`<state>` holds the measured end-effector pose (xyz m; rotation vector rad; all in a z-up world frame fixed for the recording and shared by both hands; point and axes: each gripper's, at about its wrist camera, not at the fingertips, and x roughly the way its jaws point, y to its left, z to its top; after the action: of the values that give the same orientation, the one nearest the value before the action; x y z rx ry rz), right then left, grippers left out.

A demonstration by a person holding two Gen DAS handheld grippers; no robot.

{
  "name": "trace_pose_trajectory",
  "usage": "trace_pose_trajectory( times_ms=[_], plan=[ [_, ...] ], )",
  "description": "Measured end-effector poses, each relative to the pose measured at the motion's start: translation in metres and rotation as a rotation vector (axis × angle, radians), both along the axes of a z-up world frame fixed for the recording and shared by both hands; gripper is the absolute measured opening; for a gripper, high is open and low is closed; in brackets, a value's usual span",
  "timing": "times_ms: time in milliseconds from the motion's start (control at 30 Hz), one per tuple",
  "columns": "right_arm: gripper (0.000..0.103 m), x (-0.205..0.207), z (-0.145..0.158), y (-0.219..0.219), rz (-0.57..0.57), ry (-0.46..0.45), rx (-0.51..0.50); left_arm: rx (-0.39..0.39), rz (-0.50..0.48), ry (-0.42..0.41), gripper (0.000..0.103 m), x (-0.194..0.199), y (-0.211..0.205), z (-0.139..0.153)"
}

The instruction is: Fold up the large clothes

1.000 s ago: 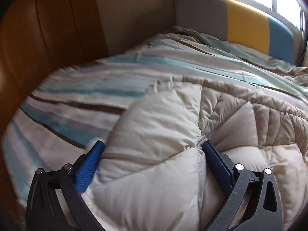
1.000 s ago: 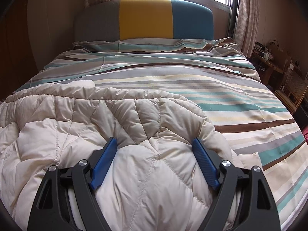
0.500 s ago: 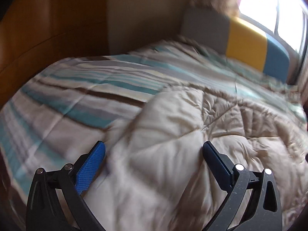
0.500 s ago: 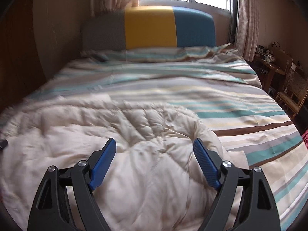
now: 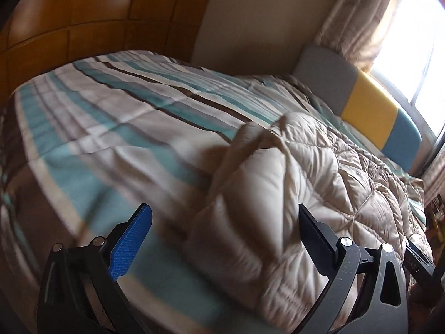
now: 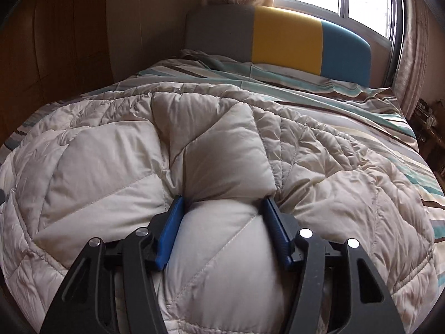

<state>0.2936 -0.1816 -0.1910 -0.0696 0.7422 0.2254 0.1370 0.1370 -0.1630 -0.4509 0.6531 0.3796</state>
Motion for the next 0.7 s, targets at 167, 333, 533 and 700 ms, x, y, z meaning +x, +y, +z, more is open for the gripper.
trace_pose_trajectory(
  times_ms=[167,333,533,700],
  plan=[
    [0.059,-0.013,0.016,-0.016,-0.011,-0.015,0.083,-0.139,-0.015,-0.025,0.1,-0.019,-0.003,-0.003],
    [0.059,-0.052,0.032,-0.023,0.02,-0.049,0.153,-0.264,-0.157,-0.053,0.099,-0.018,-0.017,-0.011],
    [0.034,-0.083,0.032,-0.021,0.056,-0.025,0.221,-0.354,-0.193,-0.08,0.095,-0.006,-0.019,-0.017],
    [0.028,-0.116,0.026,-0.009,0.089,-0.035,0.232,-0.427,-0.146,-0.147,0.085,-0.004,-0.001,-0.021]
  ],
)
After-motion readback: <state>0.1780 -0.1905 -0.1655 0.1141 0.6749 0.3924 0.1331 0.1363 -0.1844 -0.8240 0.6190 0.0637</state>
